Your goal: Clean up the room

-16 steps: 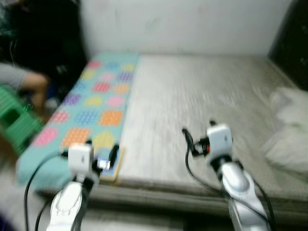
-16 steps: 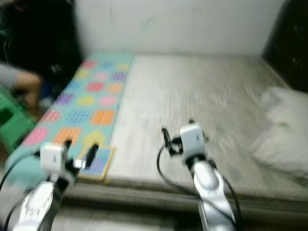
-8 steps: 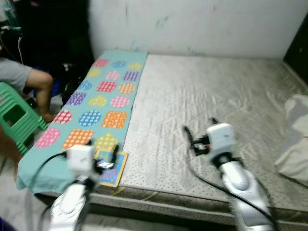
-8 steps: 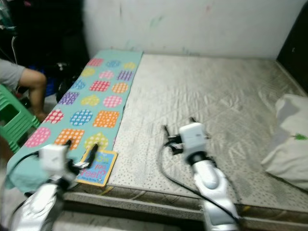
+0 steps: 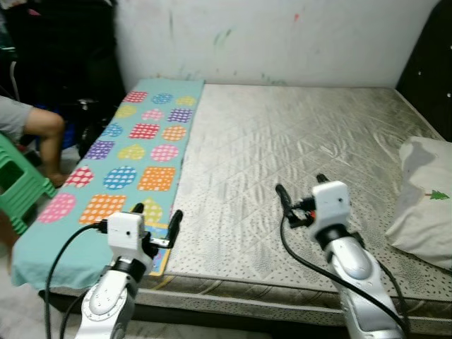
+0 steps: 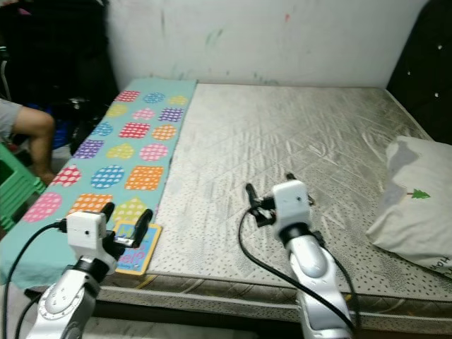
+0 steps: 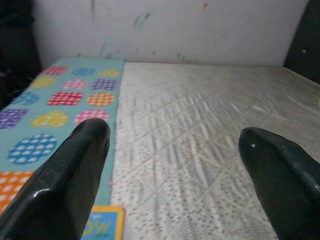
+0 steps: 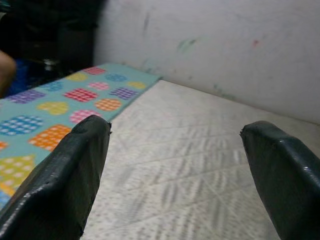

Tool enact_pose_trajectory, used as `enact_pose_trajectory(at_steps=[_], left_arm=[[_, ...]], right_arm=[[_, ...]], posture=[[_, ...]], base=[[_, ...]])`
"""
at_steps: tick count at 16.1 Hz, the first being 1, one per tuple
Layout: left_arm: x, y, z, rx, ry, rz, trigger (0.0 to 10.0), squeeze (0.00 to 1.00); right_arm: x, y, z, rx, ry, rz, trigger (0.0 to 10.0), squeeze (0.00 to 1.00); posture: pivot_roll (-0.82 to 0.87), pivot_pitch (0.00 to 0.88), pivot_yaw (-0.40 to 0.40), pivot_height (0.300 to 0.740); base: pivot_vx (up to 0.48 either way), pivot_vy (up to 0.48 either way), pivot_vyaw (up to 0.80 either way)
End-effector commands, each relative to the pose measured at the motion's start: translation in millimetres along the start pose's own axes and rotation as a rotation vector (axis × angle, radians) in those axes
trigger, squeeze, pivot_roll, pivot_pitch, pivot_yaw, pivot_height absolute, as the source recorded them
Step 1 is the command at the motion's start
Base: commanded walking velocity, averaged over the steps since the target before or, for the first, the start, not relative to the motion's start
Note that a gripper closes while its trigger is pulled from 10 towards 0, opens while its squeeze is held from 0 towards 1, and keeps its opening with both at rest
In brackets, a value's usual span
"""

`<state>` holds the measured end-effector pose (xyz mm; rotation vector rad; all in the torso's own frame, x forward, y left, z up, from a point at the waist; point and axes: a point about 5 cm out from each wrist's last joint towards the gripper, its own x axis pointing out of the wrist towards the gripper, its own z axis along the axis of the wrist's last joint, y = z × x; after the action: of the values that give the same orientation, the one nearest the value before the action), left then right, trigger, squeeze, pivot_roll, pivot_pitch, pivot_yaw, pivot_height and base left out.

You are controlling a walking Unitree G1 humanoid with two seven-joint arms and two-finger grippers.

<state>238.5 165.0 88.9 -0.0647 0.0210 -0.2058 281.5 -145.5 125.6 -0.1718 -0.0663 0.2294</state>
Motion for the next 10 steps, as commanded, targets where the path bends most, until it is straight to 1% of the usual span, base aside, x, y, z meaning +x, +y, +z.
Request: enact_pose_trajectory(at_steps=[1, 3, 5, 10], left_arm=[[-1.1, 3.0, 0.6, 0.007, 0.005, 0.015, 10.0, 0.00], [-0.4, 2.1, 0.3, 0.006, 0.006, 0.010, 10.0, 0.00], [-0.1, 1.7, 0.4, 0.005, 0.006, 0.008, 10.0, 0.00], [0.7, 1.4, 1.0, 0.005, 0.003, 0.006, 10.0, 0.00]], right_arm=[[2.3, 0.7, 2.6, 0.001, -0.008, 0.001, 10.0, 0.00], [2.2, -0.2, 2.3, 0.000, -0.007, -0.004, 10.0, 0.00], [2.3, -0.6, 2.2, 0.001, -0.005, -0.006, 10.0, 0.00], [2.3, -0.9, 1.7, 0.000, -0.002, -0.007, 10.0, 0.00]], posture=[[-0.08, 0.016, 0.018, 0.740], [-0.08, 0.016, 0.019, 0.740], [-0.08, 0.016, 0.020, 0.740], [-0.08, 0.018, 0.018, 0.740]], base=[[0.000, 0.000, 0.00], [0.000, 0.000, 0.00], [0.000, -0.249, 0.00], [0.000, -0.325, 0.00]])
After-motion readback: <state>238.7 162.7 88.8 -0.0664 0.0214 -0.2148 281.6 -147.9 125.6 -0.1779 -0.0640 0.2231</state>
